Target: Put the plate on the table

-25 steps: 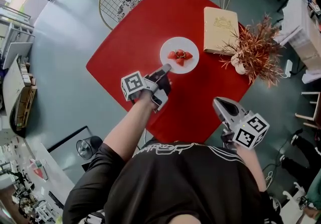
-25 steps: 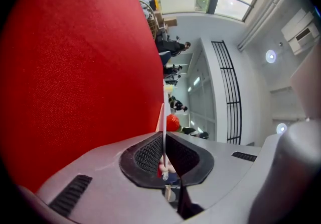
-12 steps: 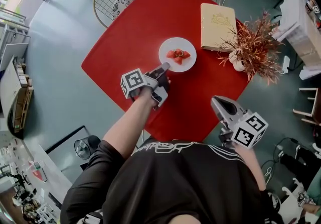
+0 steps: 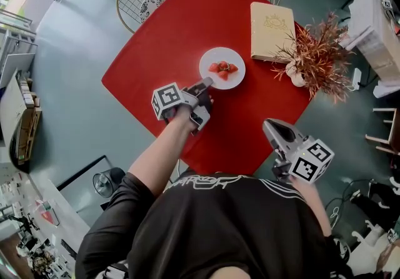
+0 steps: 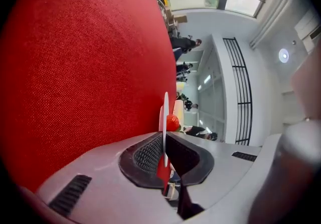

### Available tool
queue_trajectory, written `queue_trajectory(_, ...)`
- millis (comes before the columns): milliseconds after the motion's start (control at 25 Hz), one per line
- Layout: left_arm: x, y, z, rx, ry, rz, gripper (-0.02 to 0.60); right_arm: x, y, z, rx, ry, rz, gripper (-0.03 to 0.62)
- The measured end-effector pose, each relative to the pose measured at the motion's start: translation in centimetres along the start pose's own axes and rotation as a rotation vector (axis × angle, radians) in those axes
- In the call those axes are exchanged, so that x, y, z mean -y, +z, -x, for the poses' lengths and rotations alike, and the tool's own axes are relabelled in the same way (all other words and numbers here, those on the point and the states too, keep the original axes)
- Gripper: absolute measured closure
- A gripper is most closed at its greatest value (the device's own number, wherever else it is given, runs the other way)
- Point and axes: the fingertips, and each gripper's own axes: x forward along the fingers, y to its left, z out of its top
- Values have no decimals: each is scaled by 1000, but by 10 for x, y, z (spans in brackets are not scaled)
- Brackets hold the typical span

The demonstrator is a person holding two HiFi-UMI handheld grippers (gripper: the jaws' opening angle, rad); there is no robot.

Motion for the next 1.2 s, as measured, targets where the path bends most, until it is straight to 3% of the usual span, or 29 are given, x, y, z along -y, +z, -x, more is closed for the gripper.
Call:
queue_trajectory(240, -1, -1, 0, -12, -5, 8, 551, 3, -4, 1, -1, -7, -11, 588)
queue_trajectory(480, 12, -2, 0, -15, -80, -4, 383, 2, -4, 1, 11, 9, -45, 588)
queue_trajectory(640, 24, -6, -1, -40, -137, -45, 318, 0, -4, 1, 10, 15, -52, 588)
queue_trajectory(840, 25, -9, 1, -63, -80, -153, 274, -2, -6, 0, 8, 21, -62, 588)
queue_trajectory(1200, 21, -22, 0, -167, 65, -428, 265, 0, -11, 3, 10, 18, -80, 588)
